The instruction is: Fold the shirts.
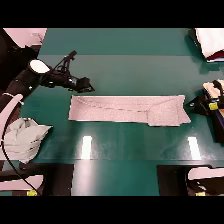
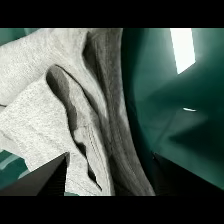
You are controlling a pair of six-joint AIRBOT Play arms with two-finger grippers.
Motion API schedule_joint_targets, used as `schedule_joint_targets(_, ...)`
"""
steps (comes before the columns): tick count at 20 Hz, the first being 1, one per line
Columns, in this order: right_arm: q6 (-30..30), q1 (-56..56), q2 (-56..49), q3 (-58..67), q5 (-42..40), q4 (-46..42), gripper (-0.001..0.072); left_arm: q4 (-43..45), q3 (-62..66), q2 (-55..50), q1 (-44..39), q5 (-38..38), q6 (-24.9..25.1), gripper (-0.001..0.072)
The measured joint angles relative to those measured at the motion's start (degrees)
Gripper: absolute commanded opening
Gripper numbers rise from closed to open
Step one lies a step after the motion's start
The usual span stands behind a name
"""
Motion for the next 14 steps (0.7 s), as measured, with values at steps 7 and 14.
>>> schedule_joint_targets(7, -2.8, 6.1, -3.5, 0.4, 1.2, 2.3, 0.0316, 0.2, 0.0, -0.2, -6.1, 3.7, -0.4, 0.0023)
schedule_joint_targets(14, -3.7, 11.4, -0.7, 0.5, 2.6, 2.6, 0.0013, 0.3, 0.2, -3.5, -11.7, 9.0, -2.8, 0.0023)
